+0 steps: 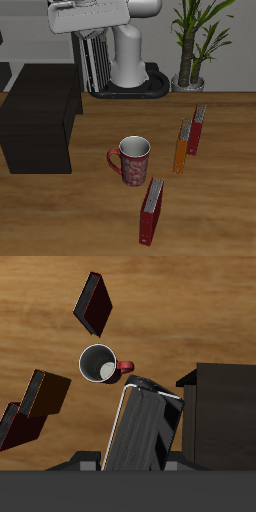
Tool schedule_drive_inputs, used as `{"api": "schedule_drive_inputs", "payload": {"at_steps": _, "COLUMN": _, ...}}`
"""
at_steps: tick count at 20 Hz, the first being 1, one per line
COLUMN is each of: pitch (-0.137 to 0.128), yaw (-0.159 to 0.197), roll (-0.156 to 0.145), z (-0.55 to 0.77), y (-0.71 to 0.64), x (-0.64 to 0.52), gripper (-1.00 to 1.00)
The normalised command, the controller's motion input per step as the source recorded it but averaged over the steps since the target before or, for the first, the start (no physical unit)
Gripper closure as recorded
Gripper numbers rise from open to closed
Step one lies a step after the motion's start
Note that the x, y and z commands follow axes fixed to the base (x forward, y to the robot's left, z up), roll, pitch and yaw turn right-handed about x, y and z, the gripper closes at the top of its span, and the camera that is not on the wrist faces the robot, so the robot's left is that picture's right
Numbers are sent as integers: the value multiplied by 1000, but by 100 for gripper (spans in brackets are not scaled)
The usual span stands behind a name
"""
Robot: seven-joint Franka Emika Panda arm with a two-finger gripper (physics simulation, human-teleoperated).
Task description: Place the striped book upright on top of the shelf
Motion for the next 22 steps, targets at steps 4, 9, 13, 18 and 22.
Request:
{"api": "schedule_drive_inputs", "payload": {"at_steps": 4, "pitch": 19, "yaw": 49, "roll": -165, "z": 19, "y": -460, "x": -262, "gripper": 100}}
{"api": "schedule_drive_inputs", "payload": {"at_steps": 9, "pitch": 27, "yaw": -16, "roll": -63, "z": 146, "y": -375, "x": -157, "gripper": 100}}
{"api": "schedule_drive_inputs", "payload": {"at_steps": 13, "pitch": -12, "yaw": -52, "roll": -60, "z": 192, "y": -457, "x": -90, "gripper": 100}}
{"api": "schedule_drive_inputs", "payload": {"at_steps": 18, "pitch": 7, "yaw": -65, "roll": -67, "z": 118, "y": -390, "x": -53, "gripper": 100}}
{"api": "schedule_drive_inputs", "payload": {"at_steps": 22, "pitch": 2, "yaw": -64, "roll": 8, "z": 136, "y": -372, "x": -53, "gripper": 100}}
